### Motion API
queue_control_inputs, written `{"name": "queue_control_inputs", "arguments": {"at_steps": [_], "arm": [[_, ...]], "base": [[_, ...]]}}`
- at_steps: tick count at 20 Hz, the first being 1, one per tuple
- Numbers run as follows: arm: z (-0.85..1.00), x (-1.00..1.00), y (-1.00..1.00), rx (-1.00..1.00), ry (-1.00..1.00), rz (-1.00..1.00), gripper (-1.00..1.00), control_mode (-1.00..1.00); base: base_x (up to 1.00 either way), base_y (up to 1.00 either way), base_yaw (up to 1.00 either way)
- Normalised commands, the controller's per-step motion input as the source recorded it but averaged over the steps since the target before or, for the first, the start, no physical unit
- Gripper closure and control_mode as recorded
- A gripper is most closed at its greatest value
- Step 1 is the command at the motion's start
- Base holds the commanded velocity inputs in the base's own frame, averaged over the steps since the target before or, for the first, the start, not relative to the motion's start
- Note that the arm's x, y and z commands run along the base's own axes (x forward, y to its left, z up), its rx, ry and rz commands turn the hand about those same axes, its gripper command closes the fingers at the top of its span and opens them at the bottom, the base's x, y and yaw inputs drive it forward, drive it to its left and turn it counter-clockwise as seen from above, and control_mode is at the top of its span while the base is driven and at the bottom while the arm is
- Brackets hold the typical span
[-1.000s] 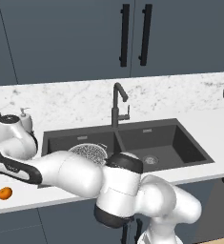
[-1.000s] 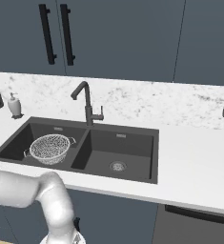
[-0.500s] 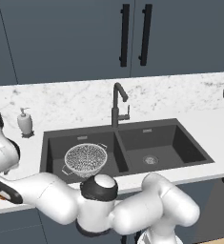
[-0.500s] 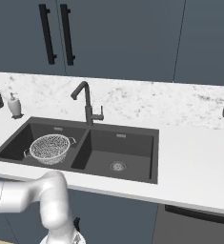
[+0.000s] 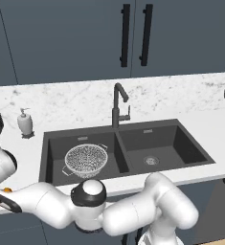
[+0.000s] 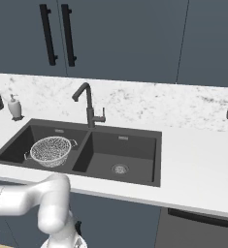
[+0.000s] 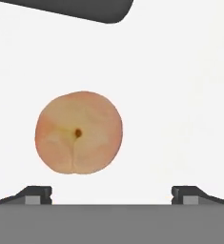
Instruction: Put the colander in the sink, put the peach, tangerine in the colander, and turn on the sink faucet and pour water over the colander.
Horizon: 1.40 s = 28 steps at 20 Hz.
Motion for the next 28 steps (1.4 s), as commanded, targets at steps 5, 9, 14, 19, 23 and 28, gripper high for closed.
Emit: {"name": "queue_control_inputs", "arguments": {"at_steps": [5, 9, 14, 19, 23, 28], "arm": [[-0.27, 0.21, 0.55, 0.0, -0.17, 0.01, -1.0, -1.0], [-0.26, 0.23, 0.3, 0.02, -0.19, 0.01, -1.0, -1.0], [-0.27, 0.26, 0.11, 0.04, -0.24, 0.0, 1.0, -1.0], [-0.21, -0.07, -0.49, 0.23, -0.28, -0.13, 1.0, -1.0], [-0.09, -0.28, -0.94, 0.43, -0.36, -0.31, 1.0, -1.0], [-0.15, 0.02, -0.87, 0.47, -0.36, -0.45, 1.0, -1.0]], "base": [[0.0, 0.0, 0.0], [0.0, 0.0, 0.0], [0.0, 0.0, 0.0], [0.0, 0.0, 0.0], [0.0, 0.0, 0.0], [0.0, 0.0, 0.0]]}}
